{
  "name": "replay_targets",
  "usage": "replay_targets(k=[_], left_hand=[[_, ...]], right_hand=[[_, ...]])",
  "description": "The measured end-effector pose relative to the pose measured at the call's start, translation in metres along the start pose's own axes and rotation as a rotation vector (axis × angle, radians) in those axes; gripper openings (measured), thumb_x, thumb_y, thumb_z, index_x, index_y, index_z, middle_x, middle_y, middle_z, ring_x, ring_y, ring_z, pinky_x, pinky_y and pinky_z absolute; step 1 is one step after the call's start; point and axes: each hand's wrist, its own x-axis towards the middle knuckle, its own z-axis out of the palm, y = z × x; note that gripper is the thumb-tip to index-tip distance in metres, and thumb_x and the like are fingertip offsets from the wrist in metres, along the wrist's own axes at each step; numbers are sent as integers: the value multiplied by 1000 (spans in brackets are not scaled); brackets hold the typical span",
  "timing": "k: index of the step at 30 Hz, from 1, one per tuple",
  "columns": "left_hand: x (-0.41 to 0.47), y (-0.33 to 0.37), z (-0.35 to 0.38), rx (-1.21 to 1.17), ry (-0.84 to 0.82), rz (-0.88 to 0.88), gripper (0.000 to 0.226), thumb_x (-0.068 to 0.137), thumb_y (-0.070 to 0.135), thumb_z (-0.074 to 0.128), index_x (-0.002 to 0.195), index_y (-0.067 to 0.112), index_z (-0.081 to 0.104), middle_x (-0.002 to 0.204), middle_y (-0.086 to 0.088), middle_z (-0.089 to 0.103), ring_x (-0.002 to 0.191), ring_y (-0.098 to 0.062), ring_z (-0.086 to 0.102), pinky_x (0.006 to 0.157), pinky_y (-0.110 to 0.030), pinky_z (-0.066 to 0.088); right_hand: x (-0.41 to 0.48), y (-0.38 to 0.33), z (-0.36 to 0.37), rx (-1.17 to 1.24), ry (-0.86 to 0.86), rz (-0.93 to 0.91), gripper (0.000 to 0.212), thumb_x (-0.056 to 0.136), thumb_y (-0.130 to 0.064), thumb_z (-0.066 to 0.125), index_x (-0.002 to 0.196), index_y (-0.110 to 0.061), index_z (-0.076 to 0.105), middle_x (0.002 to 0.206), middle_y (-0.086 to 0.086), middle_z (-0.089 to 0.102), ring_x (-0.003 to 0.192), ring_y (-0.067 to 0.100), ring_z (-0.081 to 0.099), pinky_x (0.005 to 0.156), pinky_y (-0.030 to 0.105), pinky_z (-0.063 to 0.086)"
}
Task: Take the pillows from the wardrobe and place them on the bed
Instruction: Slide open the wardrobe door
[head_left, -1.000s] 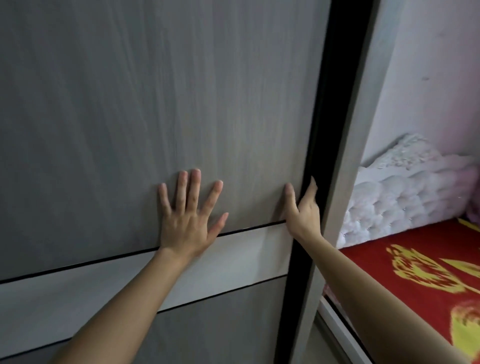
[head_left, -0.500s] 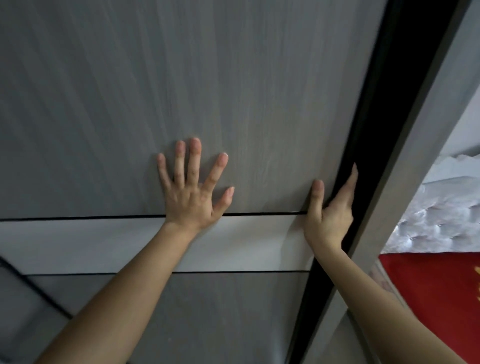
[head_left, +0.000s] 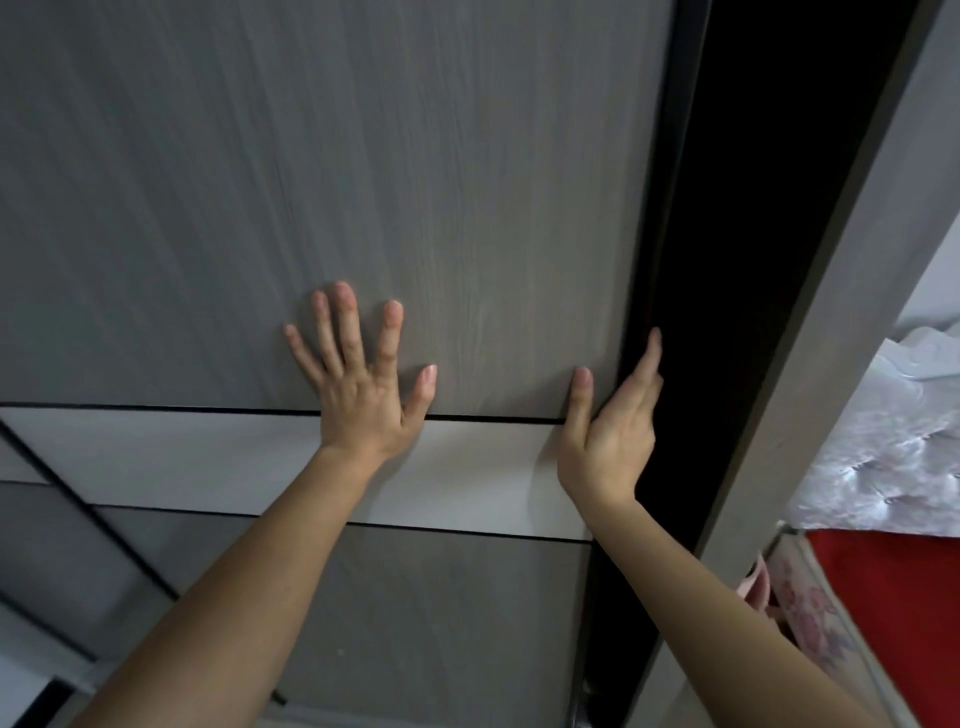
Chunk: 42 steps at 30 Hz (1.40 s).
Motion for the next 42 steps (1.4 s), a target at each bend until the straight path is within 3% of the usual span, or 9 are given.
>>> replay_targets(k=[7,13,18,23,29,31,34,37,42], left_hand=[[-9,-40,-10,9,-52,-61,78,95,60,32,155,25,-4,162,-13,-17,149,-43,-5,113,-71,-2],[-16,-86,-18,-1,-91,-89,77,97,60,31,155,26,-6,161,-13,-19,149,-43,-6,111,-73,0],[-25,-128,-25,2,-115,-127,75,97,61,28,156,26,-4,162,-15,-14,149,-43,-3,111,-73,4],[-32,-169,-35,-17,-165,-185,71,99,58,27,156,26,-1,162,-19,-2,149,-42,-1,112,-72,6],[-46,-227,-44,6,-223,-229,70,99,55,30,156,24,2,163,-17,-4,150,-40,-3,114,-69,8],[-49,-245,-50,11,-249,-253,70,99,53,32,156,24,3,163,-18,-3,150,-39,-3,115,-67,9],[-53,-266,-59,-4,-286,-330,68,100,49,32,156,23,4,163,-20,0,150,-40,0,115,-65,17],[-56,-284,-66,-21,-316,-413,66,100,46,31,156,19,8,162,-23,3,149,-43,4,115,-61,21],[-59,-304,-73,-96,-341,-593,61,103,41,27,156,18,7,163,-18,-5,149,-41,4,116,-58,23]], right_hand=[[-19,-25,32,12,-24,-64,69,103,-38,44,157,-14,8,139,14,42,115,21,47,79,29,44],[-40,-53,61,18,-78,-83,68,104,-36,40,158,-16,4,139,15,44,107,32,60,76,31,49],[-60,-77,94,21,-88,-111,68,104,-35,39,158,-18,1,135,8,41,97,28,60,69,30,46],[-79,-102,131,17,-100,-114,68,105,-35,38,158,-18,0,140,12,39,109,32,59,78,34,49],[-106,-137,171,18,-140,-138,69,105,-30,38,158,-21,-4,147,13,36,120,36,55,88,39,51],[-114,-148,183,40,-188,-147,72,105,-27,39,156,-31,-11,156,14,29,135,36,45,100,38,44],[-123,-159,195,73,-306,-178,76,104,-27,39,151,-45,-18,164,9,19,142,34,39,104,38,41],[-128,-161,204,57,-420,-268,74,105,-25,42,154,-38,-11,164,8,22,137,35,46,100,44,51],[-133,-164,233,73,-511,-387,72,102,-25,49,157,-9,8,152,16,41,141,23,36,109,31,38]])
